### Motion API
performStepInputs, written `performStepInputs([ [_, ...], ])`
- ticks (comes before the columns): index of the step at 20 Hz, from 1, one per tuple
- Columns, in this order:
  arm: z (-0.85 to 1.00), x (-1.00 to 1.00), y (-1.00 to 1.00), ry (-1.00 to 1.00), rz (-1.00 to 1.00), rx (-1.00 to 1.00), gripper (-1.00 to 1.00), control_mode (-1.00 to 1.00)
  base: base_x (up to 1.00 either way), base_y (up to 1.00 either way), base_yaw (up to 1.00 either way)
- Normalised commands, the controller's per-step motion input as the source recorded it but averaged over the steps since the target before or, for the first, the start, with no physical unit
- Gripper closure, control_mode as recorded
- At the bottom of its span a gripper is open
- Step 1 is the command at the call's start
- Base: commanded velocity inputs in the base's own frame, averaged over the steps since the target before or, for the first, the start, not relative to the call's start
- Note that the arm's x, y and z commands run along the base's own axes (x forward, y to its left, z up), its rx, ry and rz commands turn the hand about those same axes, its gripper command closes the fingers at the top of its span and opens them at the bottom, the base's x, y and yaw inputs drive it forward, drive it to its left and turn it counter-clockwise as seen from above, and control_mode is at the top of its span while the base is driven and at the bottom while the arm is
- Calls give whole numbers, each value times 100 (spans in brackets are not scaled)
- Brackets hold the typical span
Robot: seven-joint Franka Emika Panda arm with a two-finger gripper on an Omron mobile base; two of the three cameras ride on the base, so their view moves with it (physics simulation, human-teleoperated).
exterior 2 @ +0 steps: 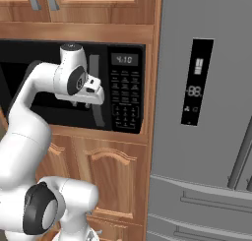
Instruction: Pick the cheese from the counter and place it in the microwave. Then turn on the microwave.
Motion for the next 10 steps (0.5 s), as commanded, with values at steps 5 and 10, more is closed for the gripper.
performStepInputs([
  [5, -1, -20, 0, -4, 0, 0, -100, -100, 0, 0, 0],
  [10, 0, -56, -22, -29, 0, 0, -100, -100, 0, 0, 0],
])
